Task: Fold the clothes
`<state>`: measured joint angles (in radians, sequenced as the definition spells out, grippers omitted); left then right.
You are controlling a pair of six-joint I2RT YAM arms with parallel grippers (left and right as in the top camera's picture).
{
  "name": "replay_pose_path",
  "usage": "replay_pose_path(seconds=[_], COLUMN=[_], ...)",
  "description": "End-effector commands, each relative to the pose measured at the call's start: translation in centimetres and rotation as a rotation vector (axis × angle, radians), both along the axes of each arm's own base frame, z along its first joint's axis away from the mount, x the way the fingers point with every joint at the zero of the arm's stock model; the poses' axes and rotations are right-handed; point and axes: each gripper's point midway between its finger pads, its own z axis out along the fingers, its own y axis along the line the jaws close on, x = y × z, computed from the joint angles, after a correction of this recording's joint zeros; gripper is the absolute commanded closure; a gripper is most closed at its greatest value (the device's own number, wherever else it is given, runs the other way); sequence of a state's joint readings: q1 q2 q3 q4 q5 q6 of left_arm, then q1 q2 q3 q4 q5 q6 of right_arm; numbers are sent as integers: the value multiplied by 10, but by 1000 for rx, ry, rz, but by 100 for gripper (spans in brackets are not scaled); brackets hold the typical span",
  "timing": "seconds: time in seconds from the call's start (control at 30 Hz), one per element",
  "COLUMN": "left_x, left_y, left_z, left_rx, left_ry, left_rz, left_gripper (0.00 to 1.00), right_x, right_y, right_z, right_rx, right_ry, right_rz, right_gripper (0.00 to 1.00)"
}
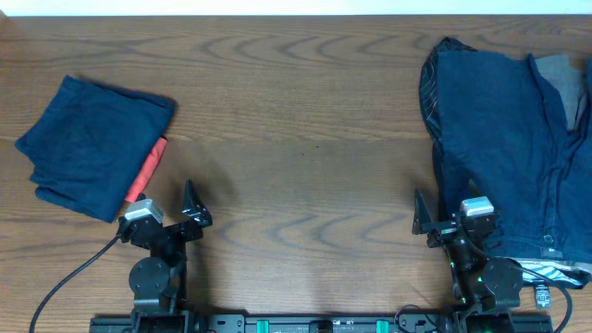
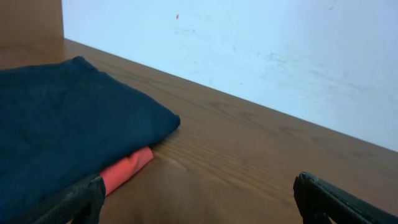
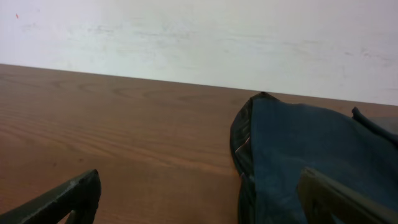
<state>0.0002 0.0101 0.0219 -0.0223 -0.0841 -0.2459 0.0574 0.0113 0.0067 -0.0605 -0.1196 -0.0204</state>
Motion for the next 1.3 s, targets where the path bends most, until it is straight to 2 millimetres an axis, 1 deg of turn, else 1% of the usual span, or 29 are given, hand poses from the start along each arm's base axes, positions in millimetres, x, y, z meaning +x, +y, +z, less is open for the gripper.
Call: replay_pose_path(seconds=[0.0,0.57,0.67,0.8,1.0,1.27], left_x=[-1,-1,0,0,0,0], left_y=[1,1,-5,-5,-13,-13], left_z=[-17,-18,-18,-19,-19,-19], left_rx=[26,27,23,33,152,151], left_ry=[57,60,61,65,76,76], left_rz=[-1,0,-32,-35,-100,-99], left_gripper=[2,2,2,2,2,2], right_x=[0,0,0,0,0,0], right_y=[1,1,1,1,1,1], right_z=[0,0,0,0,0,0], right_rx=[-18,-18,-18,-18,-18,-18], right_ry=[-5,-5,-5,-5,-5,-5], right_rz=[6,5,5,5,5,5], right_gripper=[1,1,1,1,1,1])
